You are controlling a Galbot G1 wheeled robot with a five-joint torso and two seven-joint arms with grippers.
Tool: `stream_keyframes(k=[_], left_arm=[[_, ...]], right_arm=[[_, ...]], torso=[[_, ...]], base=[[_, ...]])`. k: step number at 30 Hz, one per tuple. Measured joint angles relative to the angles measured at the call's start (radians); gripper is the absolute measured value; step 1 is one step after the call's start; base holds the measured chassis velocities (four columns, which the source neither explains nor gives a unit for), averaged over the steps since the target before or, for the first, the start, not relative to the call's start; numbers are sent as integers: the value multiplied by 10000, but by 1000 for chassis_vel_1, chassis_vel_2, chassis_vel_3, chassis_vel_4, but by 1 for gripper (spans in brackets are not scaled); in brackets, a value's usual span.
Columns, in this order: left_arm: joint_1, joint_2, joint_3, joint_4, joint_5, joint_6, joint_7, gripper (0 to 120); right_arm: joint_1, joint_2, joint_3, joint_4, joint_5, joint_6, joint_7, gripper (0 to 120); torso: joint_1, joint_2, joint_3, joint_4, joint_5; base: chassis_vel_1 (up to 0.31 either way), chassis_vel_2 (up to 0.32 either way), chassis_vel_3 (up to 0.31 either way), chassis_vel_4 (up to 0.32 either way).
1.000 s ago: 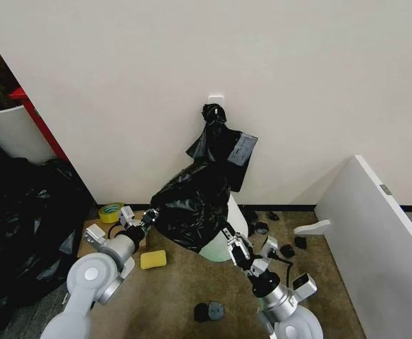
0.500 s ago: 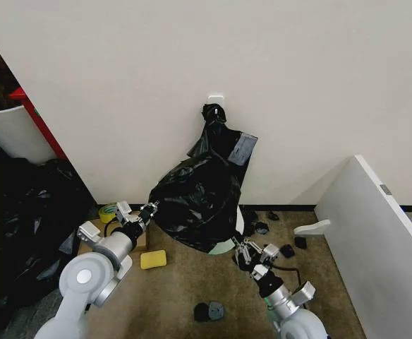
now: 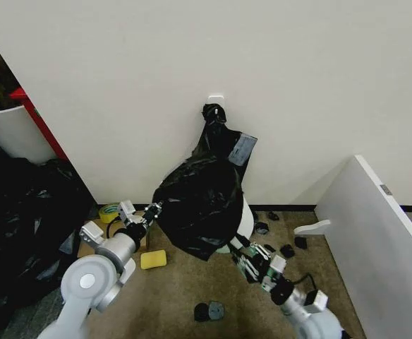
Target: Place the garbage bag over the trash bin.
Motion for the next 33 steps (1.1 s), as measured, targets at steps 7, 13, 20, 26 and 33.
stream_keyframes(k=[7,13,20,26,33], left_arm=[[120,408,374,-332,792,-151,187,4],[287,1135,677,-22,3559,-1085,1120,4],[358,2580,1308,1475,8059,-3786,3924,4],[230,3348,1366,2720,10420,-7110,7442,4],[175,3316,1084,3167,11285,-8857,8823,4]], right_arm=[[542,-396,2113,-990,1389,-1658,-2991,73],[640,-503,2332,-5,1931,-1142,-712,91],[489,-435,1470,1829,983,-716,2351,100],[544,-26,623,1576,-1841,-546,2149,100],[732,0,598,841,-2374,-721,976,100]], torso=[[0,0,0,-3,2],[0,0,0,2,-2],[0,0,0,3,-6],[0,0,0,2,-7],[0,0,0,1,-5]], base=[[0,0,0,0],[0,0,0,0],[0,0,0,0],[0,0,0,0],[0,0,0,0]])
